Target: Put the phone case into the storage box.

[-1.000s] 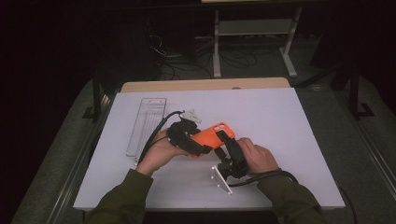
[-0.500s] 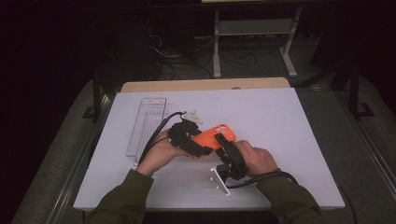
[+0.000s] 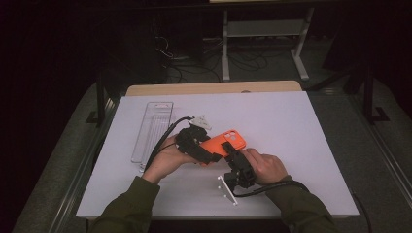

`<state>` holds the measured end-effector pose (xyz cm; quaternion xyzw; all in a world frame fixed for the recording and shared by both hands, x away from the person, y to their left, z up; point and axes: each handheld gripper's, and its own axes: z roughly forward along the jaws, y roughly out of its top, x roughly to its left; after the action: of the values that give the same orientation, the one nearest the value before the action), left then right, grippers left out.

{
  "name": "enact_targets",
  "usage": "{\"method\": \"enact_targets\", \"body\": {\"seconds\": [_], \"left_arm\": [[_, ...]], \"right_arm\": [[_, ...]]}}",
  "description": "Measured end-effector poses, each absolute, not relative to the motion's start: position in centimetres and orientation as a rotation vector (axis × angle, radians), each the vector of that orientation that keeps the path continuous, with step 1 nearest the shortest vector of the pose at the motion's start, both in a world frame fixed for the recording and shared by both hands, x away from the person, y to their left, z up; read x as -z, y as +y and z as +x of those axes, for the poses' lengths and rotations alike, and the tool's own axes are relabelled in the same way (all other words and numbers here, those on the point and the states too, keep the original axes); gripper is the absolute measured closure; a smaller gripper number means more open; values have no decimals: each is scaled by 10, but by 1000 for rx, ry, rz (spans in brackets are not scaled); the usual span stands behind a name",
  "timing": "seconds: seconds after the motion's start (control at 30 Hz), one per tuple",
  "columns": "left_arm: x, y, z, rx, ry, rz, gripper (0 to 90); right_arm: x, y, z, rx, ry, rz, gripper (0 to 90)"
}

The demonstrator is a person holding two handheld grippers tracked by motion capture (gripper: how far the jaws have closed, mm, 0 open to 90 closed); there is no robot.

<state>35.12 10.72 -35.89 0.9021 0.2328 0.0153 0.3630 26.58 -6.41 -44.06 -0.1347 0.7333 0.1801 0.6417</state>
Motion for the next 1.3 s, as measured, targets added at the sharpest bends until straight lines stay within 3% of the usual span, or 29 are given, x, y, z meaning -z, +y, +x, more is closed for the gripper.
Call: {"method": "enact_targets", "body": {"seconds": [0.87, 1.3], "left_arm": [[360, 105, 350, -34, 592, 2326, 165], [362, 109, 354, 18, 601, 2295, 162]], "right_arm": [[437, -62, 263, -419, 1713, -291, 729], [438, -62, 262, -396, 1693, -310, 767]]}}
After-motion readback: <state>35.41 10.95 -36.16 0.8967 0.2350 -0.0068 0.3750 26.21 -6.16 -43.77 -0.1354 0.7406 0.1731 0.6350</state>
